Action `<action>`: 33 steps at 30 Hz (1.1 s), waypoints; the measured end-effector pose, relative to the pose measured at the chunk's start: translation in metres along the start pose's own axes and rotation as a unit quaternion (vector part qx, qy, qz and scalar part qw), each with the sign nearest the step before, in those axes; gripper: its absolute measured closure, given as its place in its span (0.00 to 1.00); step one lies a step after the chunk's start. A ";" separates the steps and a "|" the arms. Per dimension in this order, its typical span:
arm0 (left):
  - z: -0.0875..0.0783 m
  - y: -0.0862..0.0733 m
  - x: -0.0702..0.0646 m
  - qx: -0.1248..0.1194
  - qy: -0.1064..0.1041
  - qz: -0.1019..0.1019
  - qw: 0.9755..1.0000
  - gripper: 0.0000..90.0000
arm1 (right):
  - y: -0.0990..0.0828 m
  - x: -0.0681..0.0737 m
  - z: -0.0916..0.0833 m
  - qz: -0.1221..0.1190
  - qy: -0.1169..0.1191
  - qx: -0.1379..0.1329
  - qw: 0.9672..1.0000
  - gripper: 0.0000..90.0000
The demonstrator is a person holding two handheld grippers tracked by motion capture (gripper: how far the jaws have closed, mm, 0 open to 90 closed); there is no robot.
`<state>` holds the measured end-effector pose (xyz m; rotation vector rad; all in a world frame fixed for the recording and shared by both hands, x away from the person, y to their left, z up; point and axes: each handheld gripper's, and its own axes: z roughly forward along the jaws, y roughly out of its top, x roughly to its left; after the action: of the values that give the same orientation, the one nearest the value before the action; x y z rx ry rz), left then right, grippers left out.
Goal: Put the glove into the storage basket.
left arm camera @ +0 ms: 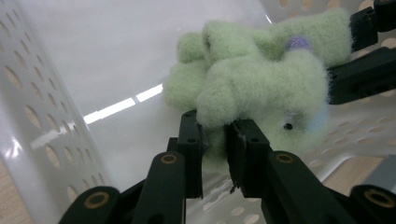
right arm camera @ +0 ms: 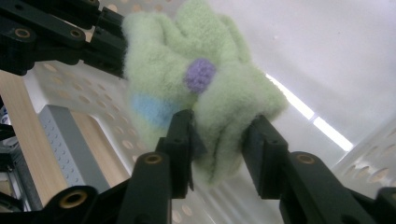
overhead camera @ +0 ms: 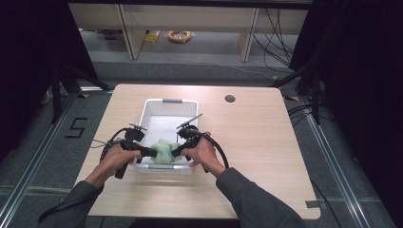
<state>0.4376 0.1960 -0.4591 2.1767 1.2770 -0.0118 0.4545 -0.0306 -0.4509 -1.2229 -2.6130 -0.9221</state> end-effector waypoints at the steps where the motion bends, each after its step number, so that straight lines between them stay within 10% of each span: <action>1: 0.000 0.000 0.000 0.001 0.004 0.002 1.000 0.83 | 0.000 0.000 0.000 -0.010 -0.002 0.006 1.000 0.68; 13: 0.002 0.005 -0.006 0.000 0.033 0.014 0.999 0.75 | 0.006 0.004 -0.012 0.000 -0.011 0.012 1.000 0.49; 33: -0.021 0.010 -0.018 -0.042 0.050 0.009 0.998 0.54 | 0.006 -0.002 -0.039 -0.015 0.001 -0.025 1.000 0.49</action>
<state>0.4301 0.1892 -0.4320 2.1392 1.2890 0.1564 0.4549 -0.0514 -0.4173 -1.1965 -2.6281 -0.9983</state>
